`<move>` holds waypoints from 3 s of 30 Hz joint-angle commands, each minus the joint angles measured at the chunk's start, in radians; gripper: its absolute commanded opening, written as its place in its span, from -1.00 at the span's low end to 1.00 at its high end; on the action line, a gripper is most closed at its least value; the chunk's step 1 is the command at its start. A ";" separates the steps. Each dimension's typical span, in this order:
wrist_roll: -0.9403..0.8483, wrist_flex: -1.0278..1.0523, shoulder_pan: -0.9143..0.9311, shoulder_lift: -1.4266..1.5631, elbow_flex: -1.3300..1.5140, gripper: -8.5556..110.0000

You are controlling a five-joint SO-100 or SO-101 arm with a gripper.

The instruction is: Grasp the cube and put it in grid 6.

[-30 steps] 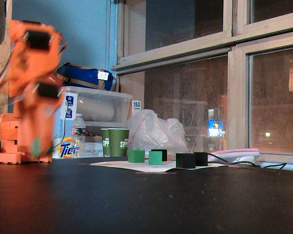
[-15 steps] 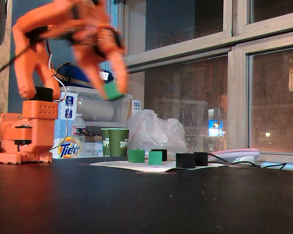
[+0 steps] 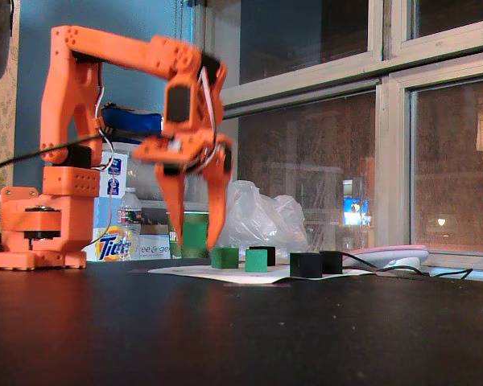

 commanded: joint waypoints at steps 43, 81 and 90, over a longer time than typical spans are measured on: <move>-0.077 -0.015 -0.046 0.133 -0.069 -0.39; -0.018 -0.399 0.500 1.509 1.250 -0.85; -0.028 -0.391 0.491 1.526 1.258 -0.85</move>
